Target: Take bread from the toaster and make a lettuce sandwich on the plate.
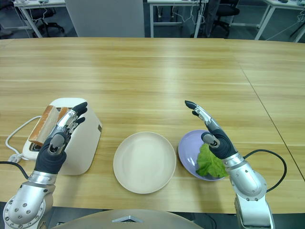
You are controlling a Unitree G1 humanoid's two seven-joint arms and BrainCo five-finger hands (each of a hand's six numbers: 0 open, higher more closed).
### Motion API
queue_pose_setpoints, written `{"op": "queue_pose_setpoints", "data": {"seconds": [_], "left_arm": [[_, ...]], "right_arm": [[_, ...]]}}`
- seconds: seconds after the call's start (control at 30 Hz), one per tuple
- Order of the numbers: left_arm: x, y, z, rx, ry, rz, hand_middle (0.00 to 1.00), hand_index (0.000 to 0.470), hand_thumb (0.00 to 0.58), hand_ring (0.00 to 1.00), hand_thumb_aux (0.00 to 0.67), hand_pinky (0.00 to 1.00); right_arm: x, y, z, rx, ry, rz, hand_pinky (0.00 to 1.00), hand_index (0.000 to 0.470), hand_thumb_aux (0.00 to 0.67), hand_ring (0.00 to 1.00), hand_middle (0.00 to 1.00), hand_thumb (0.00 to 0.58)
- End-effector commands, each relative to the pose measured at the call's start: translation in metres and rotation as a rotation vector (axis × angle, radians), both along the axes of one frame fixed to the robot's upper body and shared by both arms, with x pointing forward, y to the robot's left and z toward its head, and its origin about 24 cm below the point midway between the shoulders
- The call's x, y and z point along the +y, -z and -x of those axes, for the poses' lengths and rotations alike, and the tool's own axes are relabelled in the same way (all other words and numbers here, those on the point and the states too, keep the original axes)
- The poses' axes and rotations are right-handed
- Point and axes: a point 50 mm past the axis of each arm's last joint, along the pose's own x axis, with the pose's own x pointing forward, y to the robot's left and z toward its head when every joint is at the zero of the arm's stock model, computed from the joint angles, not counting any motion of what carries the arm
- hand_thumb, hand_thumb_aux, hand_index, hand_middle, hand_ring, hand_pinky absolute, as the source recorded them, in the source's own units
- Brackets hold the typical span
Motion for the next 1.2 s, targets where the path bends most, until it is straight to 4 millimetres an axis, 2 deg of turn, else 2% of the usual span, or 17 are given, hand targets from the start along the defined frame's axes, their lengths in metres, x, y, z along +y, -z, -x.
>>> {"op": "queue_pose_setpoints", "data": {"seconds": [0.03,0.13,0.27,0.33,0.43,0.53,0.67,0.73,0.97,1.2], "left_arm": [[-0.002,0.001,-0.001,0.001,0.010,-0.004,0.00,0.000,0.000,0.00,0.000,0.00],[0.001,-0.002,-0.003,-0.019,-0.002,-0.032,0.00,0.000,0.000,0.00,0.000,0.00],[0.014,-0.016,-0.007,-0.081,-0.068,-0.091,0.00,0.000,0.000,0.00,0.000,0.00],[0.028,-0.026,-0.010,-0.119,-0.155,-0.230,0.00,0.000,0.000,0.00,0.000,0.00],[0.053,-0.042,-0.014,-0.160,-0.321,-0.539,0.00,0.000,0.000,0.00,0.000,0.00],[0.074,-0.048,-0.018,-0.135,-0.453,-0.806,0.00,0.000,0.000,0.00,0.000,0.00],[0.097,-0.034,-0.019,0.007,-0.550,-1.013,0.00,0.000,0.000,0.00,0.000,0.00],[0.106,-0.020,-0.017,0.117,-0.566,-1.089,0.00,0.000,0.000,0.00,0.000,0.00],[0.119,0.013,-0.017,0.345,-0.548,-1.227,0.00,0.000,0.000,0.00,0.000,0.00],[0.129,0.016,-0.014,0.404,-0.599,-1.265,0.00,0.000,0.000,0.00,0.000,0.00]], "right_arm": [[-0.001,0.004,0.001,0.007,0.011,0.023,0.00,0.000,0.000,0.00,0.00,0.000],[-0.001,0.004,0.002,0.005,0.012,0.026,0.00,0.000,0.000,0.00,0.00,0.000],[-0.002,0.004,0.002,0.001,0.017,0.028,0.00,0.000,0.000,0.00,0.00,0.000],[-0.002,0.004,0.002,-0.002,0.019,0.030,0.00,0.000,0.000,0.00,0.00,0.000],[-0.002,0.003,0.002,-0.006,0.020,0.033,0.00,0.000,0.000,0.00,0.00,0.000],[-0.002,0.003,0.002,-0.009,0.021,0.034,0.00,0.000,0.000,0.00,0.00,0.000],[-0.003,0.003,0.002,-0.012,0.020,0.037,0.00,0.000,0.000,0.00,0.00,0.000],[-0.003,0.002,0.001,-0.014,0.019,0.039,0.00,0.000,0.000,0.00,0.00,0.000],[-0.005,0.001,0.001,-0.019,0.023,0.042,0.00,0.000,0.000,0.00,0.00,0.000],[-0.006,0.000,0.001,-0.017,0.022,0.042,0.00,0.000,0.000,0.00,0.00,0.000]]}}
